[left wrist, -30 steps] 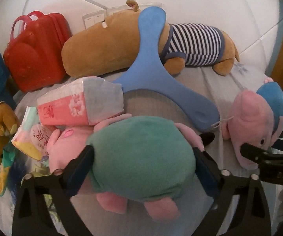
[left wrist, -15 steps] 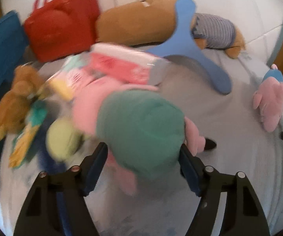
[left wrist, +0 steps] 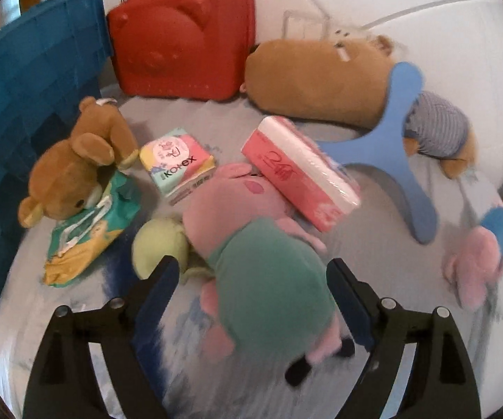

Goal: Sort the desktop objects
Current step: 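Grasp the pink-green pig plush with the left tool while the right tool grasps the pink-blue pig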

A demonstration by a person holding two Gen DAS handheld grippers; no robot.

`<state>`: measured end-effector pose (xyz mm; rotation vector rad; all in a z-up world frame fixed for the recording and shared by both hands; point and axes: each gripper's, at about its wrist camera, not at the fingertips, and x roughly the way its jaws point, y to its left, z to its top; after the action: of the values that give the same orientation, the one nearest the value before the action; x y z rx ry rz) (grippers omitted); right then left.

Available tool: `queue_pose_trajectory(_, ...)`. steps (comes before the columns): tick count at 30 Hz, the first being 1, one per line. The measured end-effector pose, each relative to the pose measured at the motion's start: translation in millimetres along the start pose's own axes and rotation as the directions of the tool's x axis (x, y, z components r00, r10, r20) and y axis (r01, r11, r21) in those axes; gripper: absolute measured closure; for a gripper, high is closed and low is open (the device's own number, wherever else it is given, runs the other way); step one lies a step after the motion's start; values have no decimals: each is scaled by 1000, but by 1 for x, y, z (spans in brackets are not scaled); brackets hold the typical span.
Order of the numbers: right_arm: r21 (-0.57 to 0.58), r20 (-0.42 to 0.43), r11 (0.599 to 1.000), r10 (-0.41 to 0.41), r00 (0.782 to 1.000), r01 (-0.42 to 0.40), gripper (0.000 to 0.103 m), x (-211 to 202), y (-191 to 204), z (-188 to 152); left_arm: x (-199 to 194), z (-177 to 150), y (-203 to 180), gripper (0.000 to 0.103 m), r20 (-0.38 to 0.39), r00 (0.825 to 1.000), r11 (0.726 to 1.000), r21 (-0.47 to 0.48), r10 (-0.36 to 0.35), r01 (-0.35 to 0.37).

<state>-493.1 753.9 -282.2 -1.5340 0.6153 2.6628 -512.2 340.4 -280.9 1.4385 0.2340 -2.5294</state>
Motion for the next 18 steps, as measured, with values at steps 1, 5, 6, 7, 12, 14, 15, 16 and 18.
queue_pose_trajectory(1,26,3,1000,9,1000,-9,0,5,5,7,9,2,0,16,-22,1000,1000,-8,13,-13)
queue_pose_trajectory(5,57,-6,998,-19,1000,19,0,40,30,25,39,7,-4,6,-75,997,999,-34,4,-7)
queue_pose_trajectory(6,55,-13,998,-32,999,33,0,50,35,29,46,6,-7,2,-84,996,1000,-31,3,-6)
queue_pose_trajectory(7,55,-22,997,-47,999,48,0,61,39,32,54,5,-10,2,-97,995,1000,-27,-1,-1)
queue_pose_trajectory(12,-101,23,984,-146,989,147,0,88,61,39,69,-5,-17,13,-104,994,999,-8,-43,42)
queue_pose_trajectory(14,-237,39,953,-186,982,190,0,92,73,35,65,-8,-17,20,-87,994,998,0,-64,64)
queue_pose_trajectory(15,-287,37,938,-193,981,195,0,91,75,32,63,-9,-17,24,-82,994,997,5,-74,74)
queue_pose_trajectory(16,-325,30,926,-191,981,191,2,88,75,29,59,-11,-16,26,-81,993,996,18,-81,82)
queue_pose_trajectory(18,-346,0,926,-162,987,152,11,76,68,22,47,-17,-17,27,-78,993,994,65,-83,89)
